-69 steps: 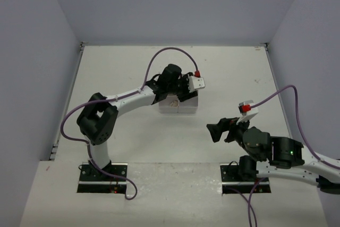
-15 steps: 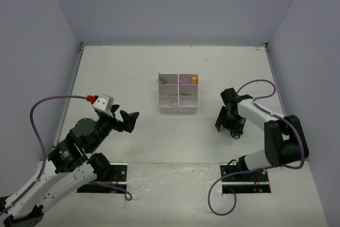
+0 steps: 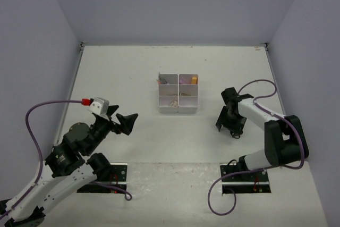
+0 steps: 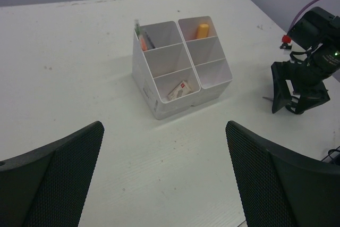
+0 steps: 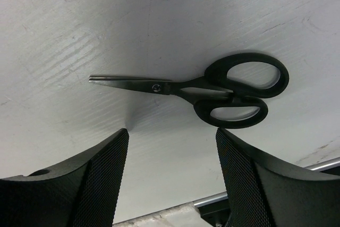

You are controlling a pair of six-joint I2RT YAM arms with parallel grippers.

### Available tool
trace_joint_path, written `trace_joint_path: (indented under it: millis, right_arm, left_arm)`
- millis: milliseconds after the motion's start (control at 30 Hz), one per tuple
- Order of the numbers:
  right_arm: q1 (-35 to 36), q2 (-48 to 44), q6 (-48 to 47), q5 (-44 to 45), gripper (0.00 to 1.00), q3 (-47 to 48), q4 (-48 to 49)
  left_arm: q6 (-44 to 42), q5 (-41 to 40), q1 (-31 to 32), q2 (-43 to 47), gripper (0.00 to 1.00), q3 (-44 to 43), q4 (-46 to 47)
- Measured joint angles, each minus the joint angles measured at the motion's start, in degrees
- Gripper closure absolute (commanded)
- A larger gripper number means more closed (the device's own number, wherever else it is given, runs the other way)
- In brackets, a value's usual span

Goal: Sort the stationery into containers
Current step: Pick up the scissors from the center of the board.

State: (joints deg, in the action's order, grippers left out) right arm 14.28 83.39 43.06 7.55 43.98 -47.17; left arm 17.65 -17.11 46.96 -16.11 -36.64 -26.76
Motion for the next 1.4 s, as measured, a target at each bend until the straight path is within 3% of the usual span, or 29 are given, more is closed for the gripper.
trace_joint_path:
  millis: [767,833,1067,1200,1400]
  right_arm:
    - [-2.86,3.20,-2.37,0.40,0.31,1.95,-1.47]
    - [-2.88,3.56,-2.91,0.27,0.33,2.22,-1.50]
    - [-2.85,4.80,-4.20,-0.17,0.55,3.04,-1.20]
    - [-2.63,5.21,-5.07,-0.32,0.61,3.35,-0.72]
    - [-0.54,8.06,-6.97,-4.03,0.60,5.90,1.50]
  left_arm:
    - [-0.35,0.41,0.09,1.55,0.00,0.00,0.17]
    - [-0.35,0.43,0.11,1.61,0.00,0.00,0.17]
    - [-0.72,0.47,0.42,1.63,0.00,0.00,0.19]
    - [-0.77,0.93,0.52,1.63,0.00,0.00,0.23]
    - [-0.79,1.45,0.76,1.47,0.00,0.02,0.59]
